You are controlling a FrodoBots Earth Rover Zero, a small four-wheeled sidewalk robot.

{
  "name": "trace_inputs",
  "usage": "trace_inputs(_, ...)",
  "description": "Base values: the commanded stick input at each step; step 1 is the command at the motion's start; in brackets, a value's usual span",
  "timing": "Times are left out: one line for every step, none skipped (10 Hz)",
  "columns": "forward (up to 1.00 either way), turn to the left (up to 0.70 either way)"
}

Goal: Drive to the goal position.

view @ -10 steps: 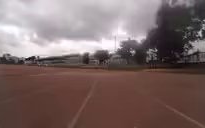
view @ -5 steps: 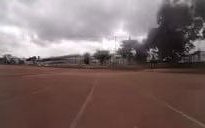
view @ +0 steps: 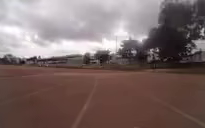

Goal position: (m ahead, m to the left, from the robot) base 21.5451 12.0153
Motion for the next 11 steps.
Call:
trace_inputs(0.7, 0.0)
trace_inputs(0.7, 0.0)
trace_inputs(0.7, 0.0)
trace_inputs(0.7, 0.0)
trace_inputs(0.7, 0.0)
trace_inputs(0.7, 0.0)
trace_inputs(0.7, 0.0)
trace_inputs(0.7, 0.0)
trace_inputs(0.7, 0.0)
trace_inputs(0.7, 0.0)
trace_inputs(0.7, 0.0)
